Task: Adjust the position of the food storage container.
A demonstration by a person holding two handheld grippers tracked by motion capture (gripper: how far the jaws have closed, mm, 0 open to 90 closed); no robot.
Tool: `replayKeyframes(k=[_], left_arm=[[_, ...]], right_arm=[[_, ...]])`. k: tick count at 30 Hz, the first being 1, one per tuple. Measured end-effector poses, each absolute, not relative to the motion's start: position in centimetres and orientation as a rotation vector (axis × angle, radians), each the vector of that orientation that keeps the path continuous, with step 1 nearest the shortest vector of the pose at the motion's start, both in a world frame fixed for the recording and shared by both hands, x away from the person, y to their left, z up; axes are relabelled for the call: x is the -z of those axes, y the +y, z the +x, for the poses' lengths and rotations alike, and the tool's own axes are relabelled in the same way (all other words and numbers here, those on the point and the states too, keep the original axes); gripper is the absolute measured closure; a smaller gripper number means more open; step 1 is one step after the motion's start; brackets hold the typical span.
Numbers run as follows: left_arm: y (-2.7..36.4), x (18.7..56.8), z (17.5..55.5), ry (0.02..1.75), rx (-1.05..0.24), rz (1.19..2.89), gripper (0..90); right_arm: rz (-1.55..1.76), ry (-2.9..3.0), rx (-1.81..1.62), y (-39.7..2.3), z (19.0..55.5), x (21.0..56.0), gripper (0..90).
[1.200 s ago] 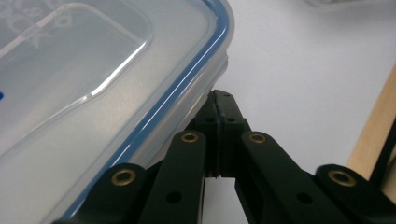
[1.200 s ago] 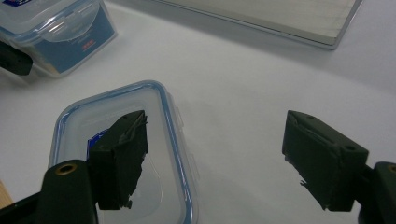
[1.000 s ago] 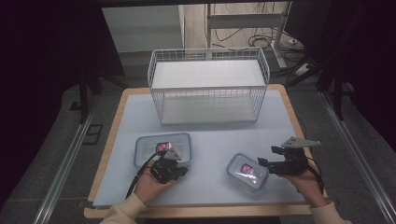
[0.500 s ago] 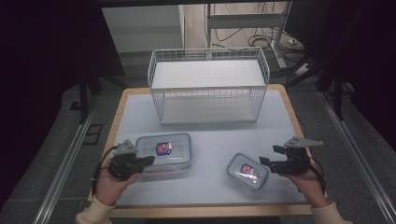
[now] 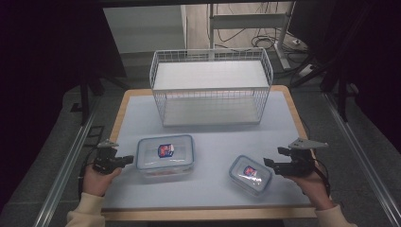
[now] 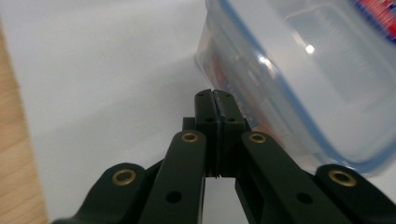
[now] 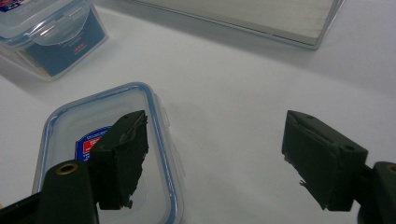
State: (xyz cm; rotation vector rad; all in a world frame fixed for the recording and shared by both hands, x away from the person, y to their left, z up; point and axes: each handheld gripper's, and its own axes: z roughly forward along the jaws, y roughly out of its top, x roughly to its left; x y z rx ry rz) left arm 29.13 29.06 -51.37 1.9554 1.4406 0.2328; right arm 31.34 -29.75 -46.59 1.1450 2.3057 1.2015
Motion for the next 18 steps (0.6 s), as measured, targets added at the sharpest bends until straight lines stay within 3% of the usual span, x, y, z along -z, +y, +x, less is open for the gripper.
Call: replayKeyframes(k=[18], left_arm=[[25.2, 51.4, 31.3, 1.399, -0.199, 1.959, 90.0]], right_arm=[[1.142, 2.312, -1.203, -29.5, 31.4, 46.5, 22.6]])
